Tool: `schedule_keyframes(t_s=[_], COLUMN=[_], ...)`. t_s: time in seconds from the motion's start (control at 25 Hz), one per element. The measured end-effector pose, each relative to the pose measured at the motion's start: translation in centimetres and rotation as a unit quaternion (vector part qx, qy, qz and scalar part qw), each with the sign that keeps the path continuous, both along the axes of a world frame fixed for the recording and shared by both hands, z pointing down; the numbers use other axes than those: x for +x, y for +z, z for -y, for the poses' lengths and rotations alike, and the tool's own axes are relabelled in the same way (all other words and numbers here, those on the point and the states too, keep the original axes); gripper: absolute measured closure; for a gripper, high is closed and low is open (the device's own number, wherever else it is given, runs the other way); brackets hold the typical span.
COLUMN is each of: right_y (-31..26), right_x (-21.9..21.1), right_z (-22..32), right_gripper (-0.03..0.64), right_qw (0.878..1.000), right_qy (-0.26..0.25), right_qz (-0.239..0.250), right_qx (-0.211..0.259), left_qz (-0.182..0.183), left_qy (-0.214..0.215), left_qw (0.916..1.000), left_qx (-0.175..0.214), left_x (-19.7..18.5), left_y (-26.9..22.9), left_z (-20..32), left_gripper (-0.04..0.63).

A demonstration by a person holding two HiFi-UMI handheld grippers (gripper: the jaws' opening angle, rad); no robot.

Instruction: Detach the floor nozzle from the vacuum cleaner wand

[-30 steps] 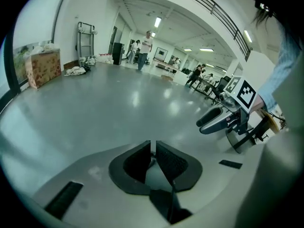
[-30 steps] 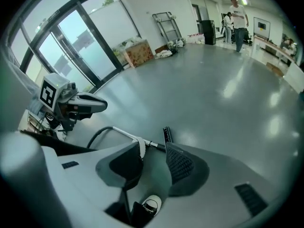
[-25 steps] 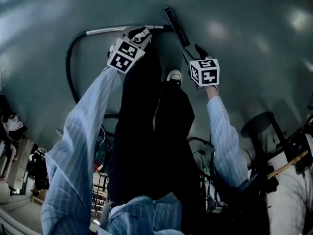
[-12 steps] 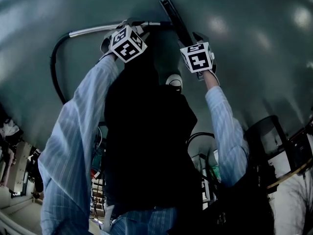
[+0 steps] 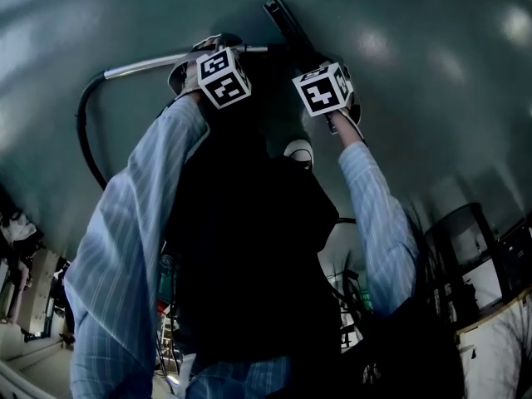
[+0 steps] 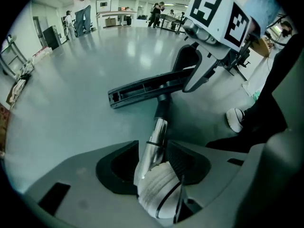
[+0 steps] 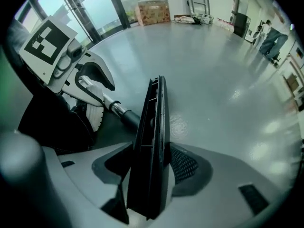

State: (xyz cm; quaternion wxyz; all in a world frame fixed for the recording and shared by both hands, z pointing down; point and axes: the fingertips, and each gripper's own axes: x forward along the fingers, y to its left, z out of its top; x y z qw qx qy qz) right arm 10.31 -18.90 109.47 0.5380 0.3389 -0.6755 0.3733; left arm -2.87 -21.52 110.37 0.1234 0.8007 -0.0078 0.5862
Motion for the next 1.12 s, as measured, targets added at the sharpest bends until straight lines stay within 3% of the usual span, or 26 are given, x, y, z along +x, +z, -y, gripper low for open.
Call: schedule_keyframes(t_s=[0.12,0.24,0.32,0.52,0.64,0.8,1.0,1.12], right_y=[-0.6,-1.2,-1.4,-1.6,-1.4,-0.8,-0.7,-1.7], right_x=[0.7,0.7,1.2,7.0,9.9,11.1,11.2,11.3], right_z=[0.5,0.4,0.5,0.0,-1.2,-2.7,-3.1,-2.5], right_gripper=[0.382,0.397,0.399,0.400,0.400,0.399,0.396,0.393], right_qw=[1.000,0.999,0.998,0.992,0.990,0.988,0.982,0.977], right_qy=[-0.007,0.017,0.025,0.111,0.129,0.145,0.180,0.204], right_qz=[-0.002,0.007,-0.013,-0.035,-0.043,-0.049,-0.059,-0.058], right_qx=[0.028,0.045,0.051,0.041,0.025,0.011,0.007,0.004], left_qz=[0.015,0.033,0.035,0.030,0.020,0.001,-0.021,-0.038], left_qy=[0.002,0.030,0.031,-0.005,-0.035,-0.105,-0.104,-0.128], left_qw=[0.9998,0.9990,0.9989,0.9995,0.9991,0.9942,0.9940,0.9907], left_qx=[-0.009,-0.001,0.001,-0.002,-0.010,-0.021,-0.025,-0.028], left_x=[0.1,-0.7,-1.1,-1.0,-0.8,-0.8,-0.3,0.1], left_y=[0.8,1.5,1.7,1.8,1.7,0.7,-1.4,-3.7], left_z=[-0.2,-0.7,-0.7,-0.2,0.0,0.9,0.9,1.8], left_gripper=[0.430,0.430,0.430,0.430,0.430,0.430,0.430,0.430])
